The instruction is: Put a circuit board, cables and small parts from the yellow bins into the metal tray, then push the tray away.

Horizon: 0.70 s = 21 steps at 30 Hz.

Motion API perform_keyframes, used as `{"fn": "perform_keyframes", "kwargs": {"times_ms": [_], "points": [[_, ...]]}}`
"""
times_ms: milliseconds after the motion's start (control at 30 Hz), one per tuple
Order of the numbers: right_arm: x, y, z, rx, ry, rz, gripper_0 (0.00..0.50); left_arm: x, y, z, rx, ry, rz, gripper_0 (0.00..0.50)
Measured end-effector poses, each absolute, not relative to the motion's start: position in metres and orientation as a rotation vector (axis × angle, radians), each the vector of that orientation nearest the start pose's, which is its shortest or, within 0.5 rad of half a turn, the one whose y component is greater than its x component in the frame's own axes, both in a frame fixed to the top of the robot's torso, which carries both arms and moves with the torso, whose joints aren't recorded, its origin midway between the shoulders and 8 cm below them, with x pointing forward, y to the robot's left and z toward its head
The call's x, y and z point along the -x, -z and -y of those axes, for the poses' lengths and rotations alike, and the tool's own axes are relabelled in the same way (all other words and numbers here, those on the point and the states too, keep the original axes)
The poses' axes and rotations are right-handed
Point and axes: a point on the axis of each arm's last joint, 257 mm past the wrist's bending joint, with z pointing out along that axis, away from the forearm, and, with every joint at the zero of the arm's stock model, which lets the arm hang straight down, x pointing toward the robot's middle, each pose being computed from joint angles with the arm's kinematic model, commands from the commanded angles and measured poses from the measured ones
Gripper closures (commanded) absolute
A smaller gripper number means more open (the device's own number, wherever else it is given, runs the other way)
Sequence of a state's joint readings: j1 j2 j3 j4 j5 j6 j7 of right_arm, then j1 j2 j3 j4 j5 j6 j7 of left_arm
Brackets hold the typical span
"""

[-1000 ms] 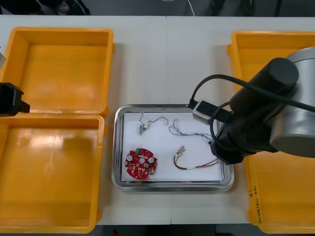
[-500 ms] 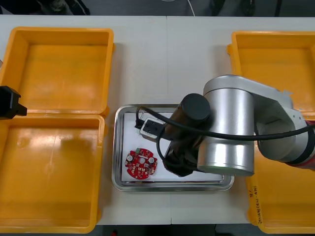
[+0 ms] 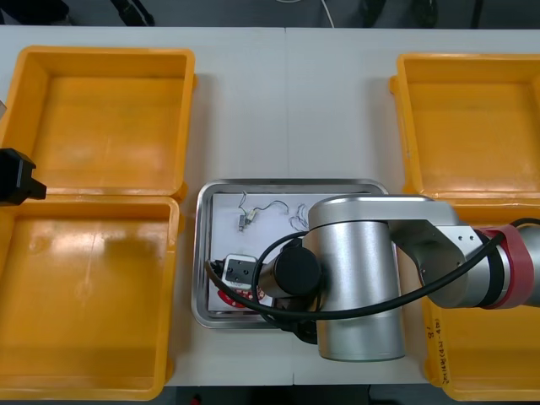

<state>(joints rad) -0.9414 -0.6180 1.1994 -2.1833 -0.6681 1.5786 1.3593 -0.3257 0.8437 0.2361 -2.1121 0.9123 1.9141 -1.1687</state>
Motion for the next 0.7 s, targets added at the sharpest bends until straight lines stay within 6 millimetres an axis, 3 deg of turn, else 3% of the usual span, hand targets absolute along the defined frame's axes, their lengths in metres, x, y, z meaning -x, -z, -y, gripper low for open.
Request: {"fn": "perform_keyframes", "kwargs": {"times_ms": [700], "points": [[-0.304, 0.3, 0.045, 1.994, 0.292, -2.007, 0.0, -0.405, 0.13, -0.354, 0.038, 0.035, -2.652, 0.0]]}}
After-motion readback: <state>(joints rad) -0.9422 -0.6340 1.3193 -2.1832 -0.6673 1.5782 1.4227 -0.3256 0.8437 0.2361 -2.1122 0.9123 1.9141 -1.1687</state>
